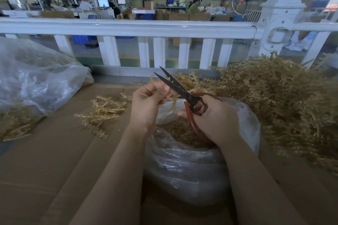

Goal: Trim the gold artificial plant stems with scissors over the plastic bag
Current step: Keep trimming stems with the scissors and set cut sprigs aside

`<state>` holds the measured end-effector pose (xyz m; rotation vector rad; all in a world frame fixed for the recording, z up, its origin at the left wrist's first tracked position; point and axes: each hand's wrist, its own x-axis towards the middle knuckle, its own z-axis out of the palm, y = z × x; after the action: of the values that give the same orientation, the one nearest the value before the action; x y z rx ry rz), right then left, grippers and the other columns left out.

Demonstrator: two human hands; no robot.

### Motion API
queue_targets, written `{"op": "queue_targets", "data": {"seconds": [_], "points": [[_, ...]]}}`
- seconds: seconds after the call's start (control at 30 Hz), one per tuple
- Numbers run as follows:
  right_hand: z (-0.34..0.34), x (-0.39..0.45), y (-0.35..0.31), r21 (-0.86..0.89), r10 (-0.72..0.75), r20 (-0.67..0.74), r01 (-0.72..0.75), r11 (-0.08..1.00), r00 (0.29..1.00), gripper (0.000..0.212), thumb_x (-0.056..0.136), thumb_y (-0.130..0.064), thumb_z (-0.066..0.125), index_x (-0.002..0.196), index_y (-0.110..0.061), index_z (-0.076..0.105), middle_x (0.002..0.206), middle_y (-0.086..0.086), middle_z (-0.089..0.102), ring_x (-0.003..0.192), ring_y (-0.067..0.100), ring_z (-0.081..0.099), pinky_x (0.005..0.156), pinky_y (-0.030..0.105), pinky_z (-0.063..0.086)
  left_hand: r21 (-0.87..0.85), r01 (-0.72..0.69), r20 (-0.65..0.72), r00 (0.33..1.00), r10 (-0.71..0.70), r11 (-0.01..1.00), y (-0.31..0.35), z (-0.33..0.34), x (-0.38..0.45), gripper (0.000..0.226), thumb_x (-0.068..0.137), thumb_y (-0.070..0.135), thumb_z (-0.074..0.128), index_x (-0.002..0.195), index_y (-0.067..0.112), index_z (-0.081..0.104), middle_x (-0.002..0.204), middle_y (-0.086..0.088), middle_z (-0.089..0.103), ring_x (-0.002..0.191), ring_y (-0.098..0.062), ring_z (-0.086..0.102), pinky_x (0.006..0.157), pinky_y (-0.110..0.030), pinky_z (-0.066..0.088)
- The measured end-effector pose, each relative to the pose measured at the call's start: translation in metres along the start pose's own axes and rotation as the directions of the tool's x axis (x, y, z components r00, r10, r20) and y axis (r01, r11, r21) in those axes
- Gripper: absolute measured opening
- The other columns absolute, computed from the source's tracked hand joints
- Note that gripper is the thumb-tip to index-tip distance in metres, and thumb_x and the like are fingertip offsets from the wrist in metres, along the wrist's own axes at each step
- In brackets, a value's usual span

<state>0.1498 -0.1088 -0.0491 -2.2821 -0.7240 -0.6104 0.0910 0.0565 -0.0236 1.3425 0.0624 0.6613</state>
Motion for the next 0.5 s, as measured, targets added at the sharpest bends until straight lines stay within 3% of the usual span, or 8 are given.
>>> {"op": "queue_targets", "data": {"seconds": [0.27, 0.5], "points": [[-0.0002, 0.0004, 0.0, -0.026, 0.001, 0.003, -0.001, 1.0, 1.0, 0.073, 0.069, -0.092, 0.048, 0.085, -0.024, 0.068, 0.075, -0.013, 0.067, 0.07, 0.004, 0.061, 0.066, 0.028, 0.056, -0.013, 0.0, 0.026, 1.0, 0.001, 1.0, -0.0006, -0.0008, 0.001, 0.015, 0.091, 0.0, 0.062, 0.079, 0.006, 0.066, 0.071, -0.008, 0.059, 0.064, -0.011, 0.051, 0.064, -0.02, 0.041], [-0.0008, -0.0001, -0.0023, 0.055, 0.034, 0.043, -0.036, 0.998, 0.998, 0.078, 0.062, -0.094, 0.046, 0.085, -0.022, 0.068, 0.074, -0.012, 0.067, 0.069, 0.003, 0.062, 0.068, 0.028, 0.056, 0.003, -0.058, 0.045, 0.997, 0.058, 0.998, -0.0001, 0.0001, -0.0001, 0.023, 0.093, -0.004, 0.058, 0.08, 0.012, 0.066, 0.065, 0.008, 0.066, 0.062, -0.005, 0.056, 0.064, -0.017, 0.045]]}}
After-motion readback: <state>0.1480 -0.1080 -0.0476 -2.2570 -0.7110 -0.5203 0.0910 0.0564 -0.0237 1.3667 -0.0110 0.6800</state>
